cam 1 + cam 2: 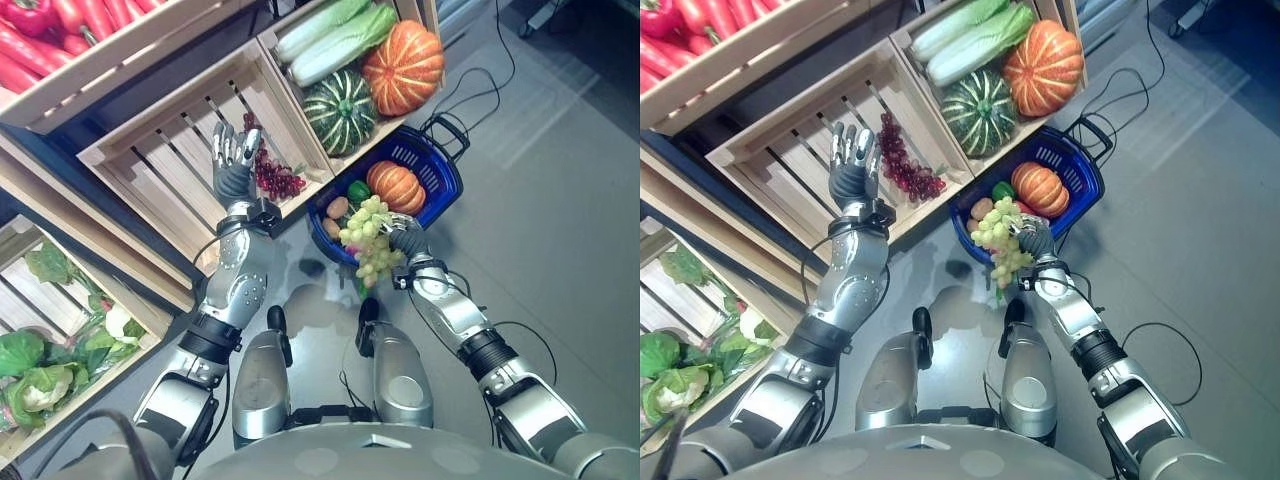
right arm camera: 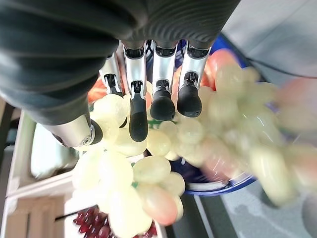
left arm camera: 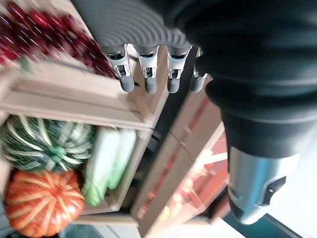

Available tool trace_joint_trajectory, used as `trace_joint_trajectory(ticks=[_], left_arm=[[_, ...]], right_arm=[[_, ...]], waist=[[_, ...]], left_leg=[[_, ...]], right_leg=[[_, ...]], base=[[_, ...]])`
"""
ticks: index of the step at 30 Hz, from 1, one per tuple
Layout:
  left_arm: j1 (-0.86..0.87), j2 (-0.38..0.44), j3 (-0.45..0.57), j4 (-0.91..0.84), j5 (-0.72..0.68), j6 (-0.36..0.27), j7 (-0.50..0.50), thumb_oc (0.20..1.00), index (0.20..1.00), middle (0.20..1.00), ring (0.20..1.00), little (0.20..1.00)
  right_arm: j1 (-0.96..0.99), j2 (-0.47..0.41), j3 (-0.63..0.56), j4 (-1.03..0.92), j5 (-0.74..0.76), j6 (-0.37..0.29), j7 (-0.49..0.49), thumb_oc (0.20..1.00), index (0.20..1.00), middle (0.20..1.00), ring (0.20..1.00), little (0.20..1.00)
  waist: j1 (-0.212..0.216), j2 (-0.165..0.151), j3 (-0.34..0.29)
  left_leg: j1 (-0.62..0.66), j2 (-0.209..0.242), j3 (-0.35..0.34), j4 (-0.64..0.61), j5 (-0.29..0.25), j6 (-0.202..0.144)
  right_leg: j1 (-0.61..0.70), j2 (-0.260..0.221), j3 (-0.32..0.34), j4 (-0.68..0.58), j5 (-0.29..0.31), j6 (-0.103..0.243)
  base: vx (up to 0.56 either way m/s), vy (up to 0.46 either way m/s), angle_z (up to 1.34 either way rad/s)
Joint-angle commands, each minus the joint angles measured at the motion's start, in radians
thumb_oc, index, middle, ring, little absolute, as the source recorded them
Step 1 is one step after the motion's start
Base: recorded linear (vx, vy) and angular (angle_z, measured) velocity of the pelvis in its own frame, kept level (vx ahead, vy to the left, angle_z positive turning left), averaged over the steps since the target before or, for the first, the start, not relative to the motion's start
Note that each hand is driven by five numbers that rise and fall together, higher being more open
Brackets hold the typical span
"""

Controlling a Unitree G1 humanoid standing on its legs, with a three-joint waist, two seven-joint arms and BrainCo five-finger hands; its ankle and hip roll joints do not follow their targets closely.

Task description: Pick up fruits and vegetables into the basket

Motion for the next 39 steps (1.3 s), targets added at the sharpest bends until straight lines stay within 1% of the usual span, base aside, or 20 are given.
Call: trace_joint_trajectory(ticks=[1, 8, 13, 14, 15, 17, 19, 20, 21, 22, 23, 24, 26, 27, 28, 32, 33, 34, 35, 39], left_arm=[[-0.004, -0.004, -0.001, -0.055, -0.023, -0.080, -0.018, 1.000, 1.000, 1.000, 1.000, 1.000], [0.018, 0.023, 0.017, -0.034, -0.040, -0.082, -0.080, 1.000, 1.000, 1.000, 1.000, 1.000], [0.054, 0.055, 0.037, -0.002, -0.053, -0.017, -0.146, 1.000, 1.000, 1.000, 1.000, 1.000], [0.054, 0.055, 0.037, -0.002, -0.053, -0.017, -0.146, 1.000, 1.000, 1.000, 1.000, 1.000], [0.102, 0.093, 0.053, 0.014, -0.014, 0.032, -0.230, 1.000, 1.000, 1.000, 1.000, 1.000], [0.149, 0.125, 0.068, 0.029, 0.030, 0.085, -0.297, 1.000, 1.000, 1.000, 1.000, 1.000], [0.186, 0.150, 0.078, 0.050, 0.057, 0.118, -0.337, 1.000, 1.000, 1.000, 1.000, 1.000], [0.234, 0.171, 0.085, 0.085, 0.105, 0.138, -0.396, 1.000, 1.000, 1.000, 1.000, 1.000], [0.260, 0.191, 0.089, 0.106, 0.159, 0.149, -0.425, 1.000, 1.000, 1.000, 1.000, 1.000], [0.264, 0.196, 0.090, 0.112, 0.175, 0.157, -0.426, 1.000, 1.000, 1.000, 1.000, 1.000], [0.278, 0.204, 0.090, 0.124, 0.183, 0.150, -0.436, 1.000, 1.000, 1.000, 1.000, 1.000], [0.306, 0.218, 0.095, 0.153, 0.190, 0.160, -0.453, 1.000, 1.000, 1.000, 1.000, 1.000], [0.332, 0.226, 0.104, 0.181, 0.184, 0.173, -0.467, 1.000, 1.000, 1.000, 1.000, 1.000], [0.381, 0.229, 0.125, 0.249, 0.185, 0.167, -0.506, 1.000, 1.000, 1.000, 1.000, 1.000], [0.397, 0.229, 0.130, 0.274, 0.189, 0.166, -0.517, 1.000, 1.000, 1.000, 1.000, 1.000], [0.444, 0.226, 0.145, 0.362, 0.227, 0.147, -0.538, 1.000, 1.000, 1.000, 1.000, 1.000], [0.477, 0.220, 0.157, 0.411, 0.245, 0.128, -0.541, 1.000, 1.000, 1.000, 1.000, 1.000], [0.476, 0.220, 0.157, 0.412, 0.245, 0.127, -0.541, 1.000, 1.000, 1.000, 1.000, 1.000], [0.509, 0.216, 0.166, 0.457, 0.251, 0.117, -0.553, 1.000, 1.000, 1.000, 1.000, 1.000], [0.543, 0.202, 0.170, 0.533, 0.283, 0.088, -0.580, 1.000, 1.000, 1.000, 1.000, 1.000]], right_arm=[[-0.057, -0.003, -0.038, -0.038, 0.014, -0.054, -0.021, 0.200, 0.200, 0.200, 0.200, 0.200], [-0.108, -0.058, -0.107, 0.038, 0.089, -0.082, -0.003, 0.200, 0.200, 0.200, 0.200, 0.200], [-0.140, -0.098, -0.161, 0.078, 0.152, -0.101, 0.021, 0.200, 0.200, 0.200, 0.200, 0.200], [-0.140, -0.098, -0.161, 0.078, 0.152, -0.101, 0.021, 0.200, 0.200, 0.200, 0.200, 0.200], [-0.161, -0.144, -0.213, 0.114, 0.190, -0.107, 0.045, 0.200, 0.200, 0.200, 0.200, 0.200], [-0.168, -0.173, -0.249, 0.136, 0.220, -0.111, 0.057, 0.200, 0.200, 0.200, 0.200, 0.200], [-0.175, -0.194, -0.272, 0.152, 0.240, -0.114, 0.065, 0.200, 0.200, 0.200, 0.200, 0.200], [-0.181, -0.216, -0.295, 0.176, 0.254, -0.112, 0.074, 0.200, 0.200, 0.200, 0.200, 0.200], [-0.192, -0.234, -0.311, 0.198, 0.255, -0.108, 0.082, 0.200, 0.200, 0.200, 0.200, 0.200], [-0.195, -0.238, -0.314, 0.203, 0.256, -0.105, 0.084, 0.200, 0.200, 0.200, 0.200, 0.200], [-0.202, -0.248, -0.321, 0.212, 0.257, -0.103, 0.089, 0.200, 0.200, 0.200, 0.200, 0.200], [-0.215, -0.270, -0.333, 0.229, 0.262, -0.093, 0.095, 0.200, 0.200, 0.200, 0.200, 0.200], [-0.231, -0.294, -0.344, 0.252, 0.264, -0.087, 0.106, 0.200, 0.200, 0.200, 0.200, 0.200], [-0.268, -0.337, -0.361, 0.300, 0.259, -0.076, 0.123, 0.200, 0.200, 0.200, 0.200, 0.200], [-0.284, -0.351, -0.366, 0.320, 0.254, -0.072, 0.127, 0.200, 0.200, 0.200, 0.200, 0.200], [-0.322, -0.388, -0.379, 0.368, 0.241, -0.058, 0.126, 0.200, 0.200, 0.200, 0.200, 0.200], [-0.343, -0.417, -0.388, 0.396, 0.247, -0.045, 0.125, 0.200, 0.200, 0.200, 0.200, 0.200], [-0.344, -0.417, -0.387, 0.398, 0.247, -0.046, 0.126, 0.200, 0.200, 0.200, 0.200, 0.200], [-0.365, -0.444, -0.398, 0.433, 0.242, -0.044, 0.136, 0.200, 0.200, 0.200, 0.200, 0.200], [-0.399, -0.475, -0.405, 0.486, 0.238, -0.035, 0.135, 0.200, 0.200, 0.200, 0.200, 0.200]], waist=[[0.015, 0.002, -0.004], [0.032, 0.024, 0.050], [0.045, 0.049, 0.050], [0.045, 0.049, 0.050], [0.061, 0.074, 0.050], [0.076, 0.091, 0.050], [0.087, 0.104, 0.050], [0.100, 0.115, 0.050], [0.109, 0.125, 0.050], [0.111, 0.127, 0.050], [0.114, 0.134, 0.050], [0.121, 0.149, 0.050], [0.128, 0.162, 0.050], [0.140, 0.189, 0.050], [0.145, 0.198, 0.050], [0.158, 0.224, 0.050], [0.166, 0.238, 0.050], [0.165, 0.238, 0.050], [0.173, 0.252, 0.050], [0.178, 0.271, 0.050]], left_leg=[[-0.028, 0.049, 0.015, 0.042, -0.028, -0.004], [-0.106, 0.047, 0.000, 0.078, -0.020, -0.006], [-0.192, 0.035, -0.017, 0.089, -0.009, -0.004], [-0.192, 0.035, -0.017, 0.089, -0.009, -0.004], [-0.254, 0.023, -0.029, 0.100, -0.001, -0.001], [-0.296, 0.013, -0.032, 0.100, 0.005, 0.002], [-0.325, 0.006, -0.033, 0.098, 0.009, 0.005], [-0.340, -0.005, -0.036, 0.112, -0.019, 0.002], [-0.362, -0.010, -0.034, 0.114, -0.018, 0.005], [-0.368, -0.011, -0.033, 0.116, -0.018, 0.005], [-0.380, -0.014, -0.033, 0.119, -0.017, 0.007], [-0.405, -0.018, -0.032, 0.124, -0.014, 0.009], [-0.421, -0.020, -0.030, 0.127, -0.013, 0.012], [-0.452, -0.028, -0.030, 0.136, -0.012, 0.014], [-0.464, -0.031, -0.029, 0.140, -0.012, 0.015], [-0.503, -0.041, -0.028, 0.152, -0.008, 0.019], [-0.527, -0.043, -0.025, 0.154, -0.004, 0.020], [-0.528, -0.043, -0.025, 0.154, -0.004, 0.020], [-0.546, -0.046, -0.026, 0.156, -0.001, 0.022], [-0.577, -0.049, -0.025, 0.170, 0.001, 0.025]], right_leg=[[0.040, -0.065, 0.024, 0.019, -0.035, 0.069], [-0.035, -0.065, 0.000, 0.086, -0.047, 0.057], [-0.125, -0.072, -0.022, 0.144, -0.066, 0.047], [-0.125, -0.072, -0.022, 0.144, -0.066, 0.047], [-0.191, -0.085, -0.037, 0.190, -0.080, 0.039], [-0.239, -0.096, -0.048, 0.215, -0.088, 0.034], [-0.277, -0.102, -0.050, 0.236, -0.095, 0.032], [-0.304, -0.112, -0.044, 0.275, -0.130, 0.041], [-0.330, -0.118, -0.045, 0.289, -0.135, 0.039], [-0.336, -0.119, -0.045, 0.293, -0.136, 0.039], [-0.351, -0.119, -0.043, 0.301, -0.139, 0.037], [-0.379, -0.121, -0.040, 0.319, -0.144, 0.033], [-0.400, -0.124, -0.040, 0.330, -0.150, 0.030], [-0.442, -0.128, -0.034, 0.359, -0.163, 0.022], [-0.456, -0.130, -0.032, 0.369, -0.167, 0.019], [-0.502, -0.131, -0.026, 0.393, -0.175, 0.009], [-0.527, -0.134, -0.027, 0.397, -0.174, 0.005], [-0.528, -0.134, -0.027, 0.398, -0.174, 0.005], [-0.551, -0.135, -0.025, 0.406, -0.177, 0.000], [-0.596, -0.140, -0.014, 0.433, -0.185, -0.007]], base=[[-0.05, -0.066, -0.09], [-0.07, -0.056, 0.02], [-0.06, -0.030, 0.08], [-0.06, -0.039, 0.14], [-0.06, -0.045, 0.18], [-0.06, -0.034, 0.40], [0.00, -0.011, 0.33], [0.04, -0.016, 0.08], [0.05, -0.016, 0.04], [-0.01, 0.005, 0.10], [-0.01, 0.018, 0.12], [-0.01, 0.024, 0.10], [0.00, 0.044, 0.05], [0.01, 0.081, 0.06], [0.00, 0.085, 0.05], [0.00, 0.025, 0.06], [-0.01, 0.011, 0.03], [-0.02, 0.030, 0.02], [-0.01, 0.035, 0.03], [0.00, 0.020, 0.01]])
